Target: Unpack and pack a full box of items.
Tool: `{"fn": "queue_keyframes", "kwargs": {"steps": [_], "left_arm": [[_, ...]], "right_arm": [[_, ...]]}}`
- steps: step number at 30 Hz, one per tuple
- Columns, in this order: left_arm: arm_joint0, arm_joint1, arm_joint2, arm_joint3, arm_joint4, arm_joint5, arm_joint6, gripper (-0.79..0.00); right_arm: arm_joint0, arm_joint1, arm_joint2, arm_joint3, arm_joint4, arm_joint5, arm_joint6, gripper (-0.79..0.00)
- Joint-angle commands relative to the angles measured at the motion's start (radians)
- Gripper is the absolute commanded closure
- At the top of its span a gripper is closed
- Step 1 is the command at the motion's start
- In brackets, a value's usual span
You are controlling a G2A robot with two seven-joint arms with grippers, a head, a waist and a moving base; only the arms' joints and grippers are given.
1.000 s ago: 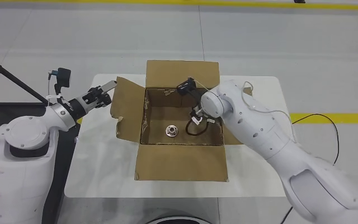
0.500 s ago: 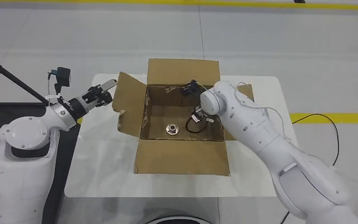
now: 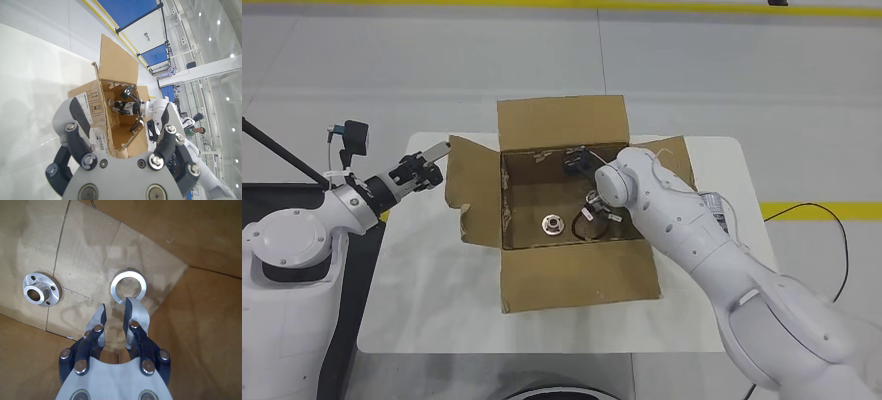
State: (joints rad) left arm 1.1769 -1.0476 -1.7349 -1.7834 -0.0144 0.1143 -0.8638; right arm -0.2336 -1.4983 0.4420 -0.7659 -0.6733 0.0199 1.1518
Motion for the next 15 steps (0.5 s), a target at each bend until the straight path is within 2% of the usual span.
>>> {"fn": "queue_keyframes", "kwargs": {"steps": [1, 6, 9, 15], "left_arm": [[0.0, 0.0, 0.0, 0.0, 0.0, 0.0, 0.0, -0.785], [0.0, 0.0, 0.0, 0.0, 0.0, 0.0, 0.0, -0.785], [0.0, 0.0, 0.0, 0.0, 0.0, 0.0, 0.0, -0.785], [0.0, 0.0, 0.0, 0.0, 0.0, 0.0, 0.0, -0.785]], "right_arm": [[-0.002, -0.004, 0.003, 0.005, -0.004, -0.001, 0.001, -0.24], [-0.01, -0.007, 0.017, 0.003, -0.018, 0.008, -0.022, -0.243], [-0.018, -0.004, 0.034, -0.01, -0.026, 0.037, -0.045, -0.28], [-0.048, 0.01, 0.079, -0.057, -0.051, 0.128, -0.098, -0.256]]}}
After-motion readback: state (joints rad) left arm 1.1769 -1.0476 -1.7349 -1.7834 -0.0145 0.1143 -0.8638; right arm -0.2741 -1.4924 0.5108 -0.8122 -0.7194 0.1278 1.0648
